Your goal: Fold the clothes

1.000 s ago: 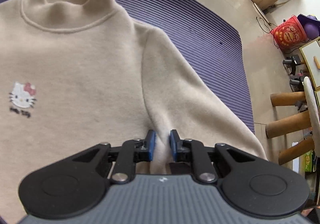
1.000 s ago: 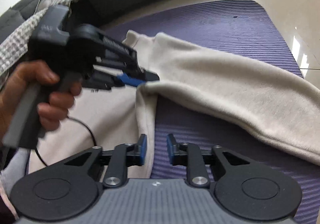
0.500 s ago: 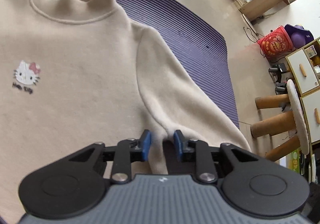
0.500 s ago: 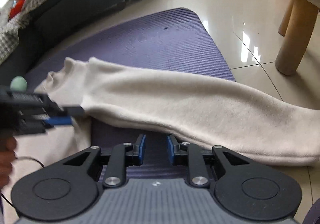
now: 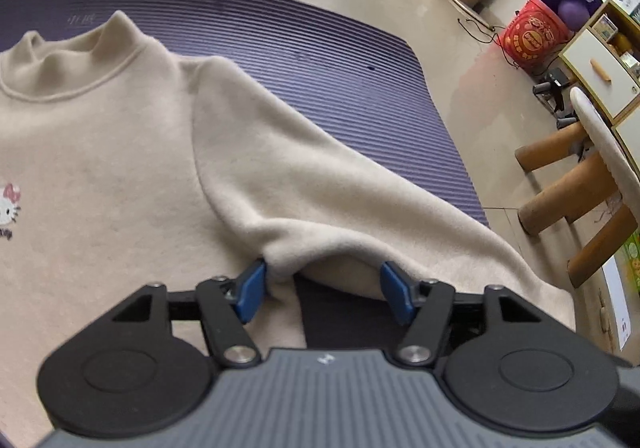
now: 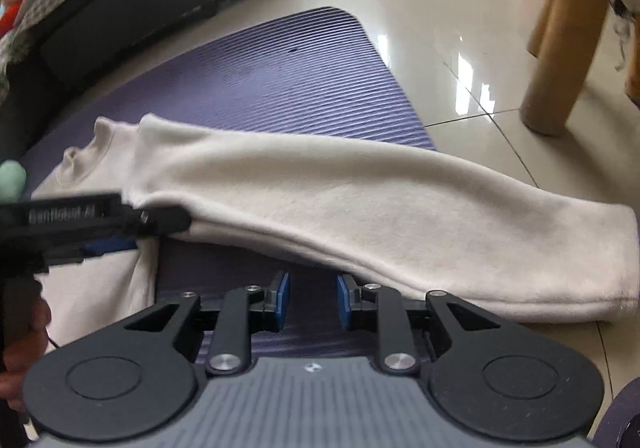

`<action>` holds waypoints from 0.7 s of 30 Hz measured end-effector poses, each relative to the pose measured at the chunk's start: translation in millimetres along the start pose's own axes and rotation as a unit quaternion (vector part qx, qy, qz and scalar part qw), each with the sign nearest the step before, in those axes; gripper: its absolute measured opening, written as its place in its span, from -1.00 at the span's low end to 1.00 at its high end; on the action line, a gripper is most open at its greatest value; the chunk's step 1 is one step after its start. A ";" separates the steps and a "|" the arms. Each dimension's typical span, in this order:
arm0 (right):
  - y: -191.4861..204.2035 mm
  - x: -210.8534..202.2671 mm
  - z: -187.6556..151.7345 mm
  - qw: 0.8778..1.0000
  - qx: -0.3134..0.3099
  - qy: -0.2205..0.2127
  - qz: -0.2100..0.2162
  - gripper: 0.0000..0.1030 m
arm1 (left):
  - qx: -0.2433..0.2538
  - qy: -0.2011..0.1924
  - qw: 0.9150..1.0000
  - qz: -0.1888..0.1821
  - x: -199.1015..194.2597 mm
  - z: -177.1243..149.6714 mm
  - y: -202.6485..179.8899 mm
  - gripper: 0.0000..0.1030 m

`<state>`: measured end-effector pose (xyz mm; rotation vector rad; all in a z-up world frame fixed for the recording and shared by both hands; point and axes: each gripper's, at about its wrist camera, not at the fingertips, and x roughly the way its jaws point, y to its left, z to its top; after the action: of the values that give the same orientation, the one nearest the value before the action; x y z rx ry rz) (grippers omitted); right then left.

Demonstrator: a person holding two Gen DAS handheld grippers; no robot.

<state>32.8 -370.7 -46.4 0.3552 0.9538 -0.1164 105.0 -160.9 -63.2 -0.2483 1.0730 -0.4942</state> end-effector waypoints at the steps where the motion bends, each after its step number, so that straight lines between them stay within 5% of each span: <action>1: -1.5 -0.7 0.3 1.000 0.001 -0.001 -0.004 -0.52 | -0.008 0.000 1.000 -0.003 -0.8 0.0 1.7 0.24; 12: 0.1 -5.1 1.4 1.000 -0.018 -0.011 -0.021 -0.38 | -0.043 0.023 0.998 -0.032 -1.1 2.4 12.0 0.24; 21: -15.8 -8.7 2.6 0.998 0.057 0.002 0.028 -0.13 | 0.054 0.011 0.998 -0.019 5.1 -9.6 -6.7 0.44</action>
<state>25.8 -386.9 -41.8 0.4879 0.9428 -0.1195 96.8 -168.8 -68.7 -0.1689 1.0602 -0.5889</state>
